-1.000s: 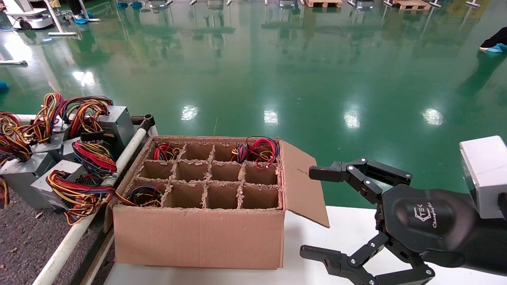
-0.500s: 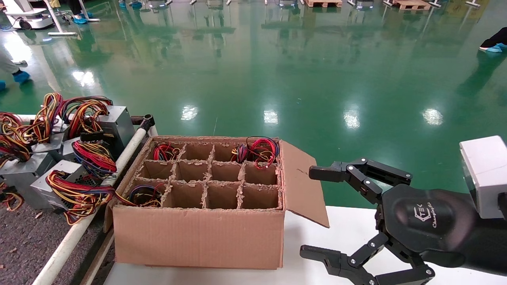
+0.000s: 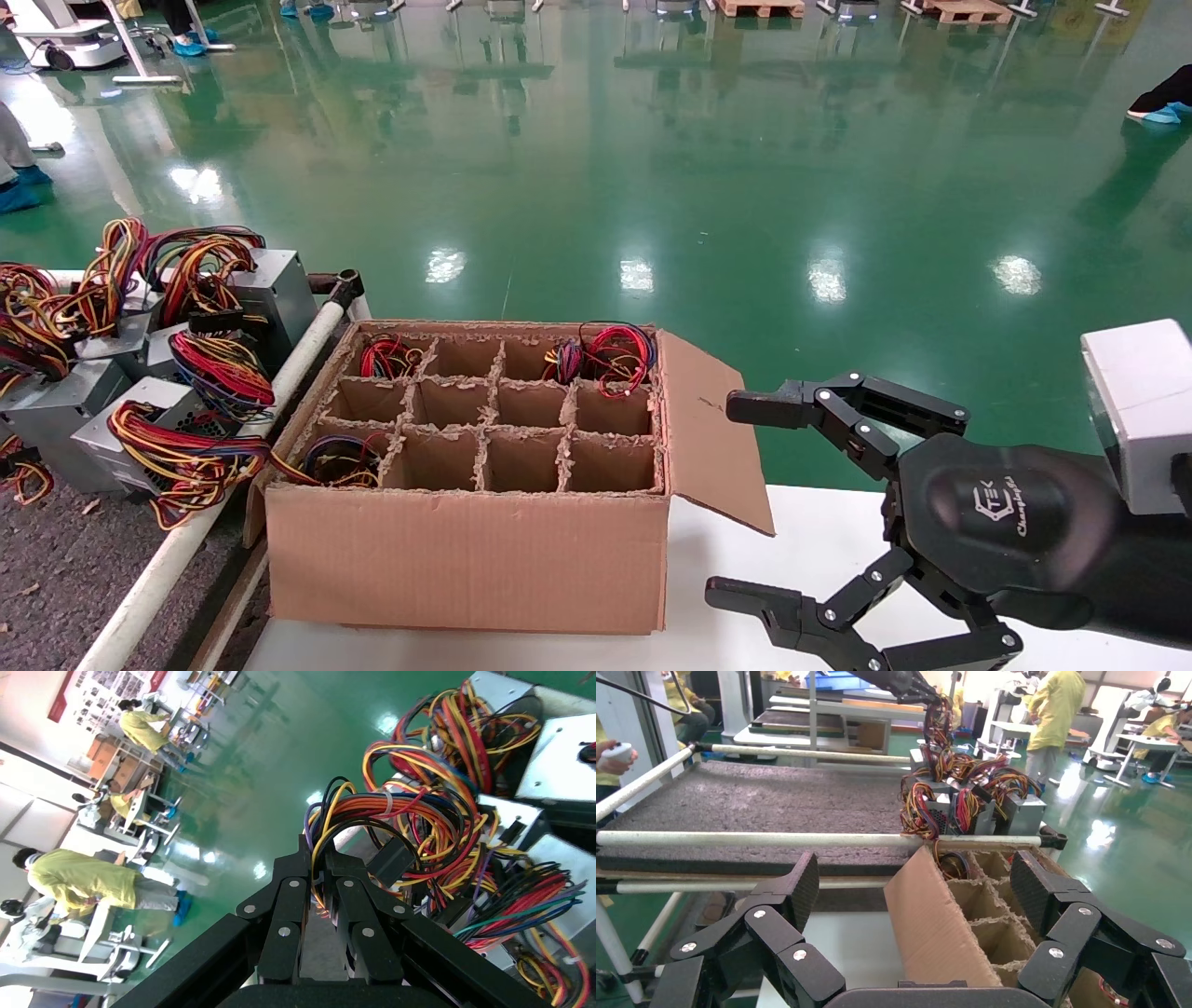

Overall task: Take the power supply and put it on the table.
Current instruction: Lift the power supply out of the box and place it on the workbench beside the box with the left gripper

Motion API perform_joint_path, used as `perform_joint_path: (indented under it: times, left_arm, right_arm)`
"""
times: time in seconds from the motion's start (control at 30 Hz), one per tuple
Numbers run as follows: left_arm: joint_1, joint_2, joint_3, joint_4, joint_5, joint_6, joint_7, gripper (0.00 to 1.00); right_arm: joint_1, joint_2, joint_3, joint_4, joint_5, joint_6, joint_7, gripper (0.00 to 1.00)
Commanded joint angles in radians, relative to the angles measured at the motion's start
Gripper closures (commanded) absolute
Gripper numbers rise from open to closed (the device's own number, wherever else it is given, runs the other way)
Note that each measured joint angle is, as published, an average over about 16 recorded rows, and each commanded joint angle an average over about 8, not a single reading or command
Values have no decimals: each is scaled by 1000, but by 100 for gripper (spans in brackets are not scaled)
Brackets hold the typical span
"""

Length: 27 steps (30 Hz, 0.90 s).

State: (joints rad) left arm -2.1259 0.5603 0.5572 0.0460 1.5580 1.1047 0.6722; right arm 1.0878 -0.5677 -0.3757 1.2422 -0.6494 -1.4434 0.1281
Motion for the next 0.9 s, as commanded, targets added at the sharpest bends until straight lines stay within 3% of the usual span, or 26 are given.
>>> perform_joint_path:
  times: [0.03,0.9]
  left_arm:
    - [9,1,-2,2,-2,7,-3,100]
    - [125,39,-36,-6,-47,-57,2,100]
  right_arm:
    - [0,0,0,0,0,0,0,0]
    - [0,0,0,0,0,0,0,0]
